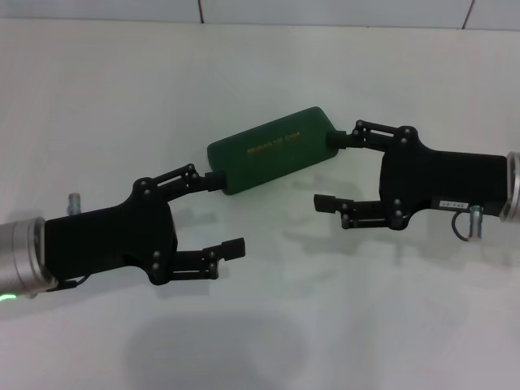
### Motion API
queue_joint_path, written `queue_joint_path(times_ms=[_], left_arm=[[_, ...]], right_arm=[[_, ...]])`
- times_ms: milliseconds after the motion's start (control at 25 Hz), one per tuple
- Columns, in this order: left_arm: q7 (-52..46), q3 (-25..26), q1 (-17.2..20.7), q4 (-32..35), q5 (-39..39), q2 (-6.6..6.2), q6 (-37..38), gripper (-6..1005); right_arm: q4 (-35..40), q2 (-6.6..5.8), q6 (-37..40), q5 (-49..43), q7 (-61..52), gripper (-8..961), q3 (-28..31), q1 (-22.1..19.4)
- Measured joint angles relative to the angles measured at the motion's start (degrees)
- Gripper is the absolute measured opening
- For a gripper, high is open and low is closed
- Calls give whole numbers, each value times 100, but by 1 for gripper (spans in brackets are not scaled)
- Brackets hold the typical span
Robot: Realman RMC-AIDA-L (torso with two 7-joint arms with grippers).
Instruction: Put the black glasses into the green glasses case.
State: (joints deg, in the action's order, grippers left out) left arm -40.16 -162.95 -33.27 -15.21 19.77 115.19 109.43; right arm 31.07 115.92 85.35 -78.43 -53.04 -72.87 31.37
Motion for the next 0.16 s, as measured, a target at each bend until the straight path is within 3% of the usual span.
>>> queue_joint_path(times_ms=[160], left_arm=[[12, 0, 3, 35, 26, 4, 4, 893]], right_arm=[[-3, -1, -4, -3, 49, 813, -75, 3]])
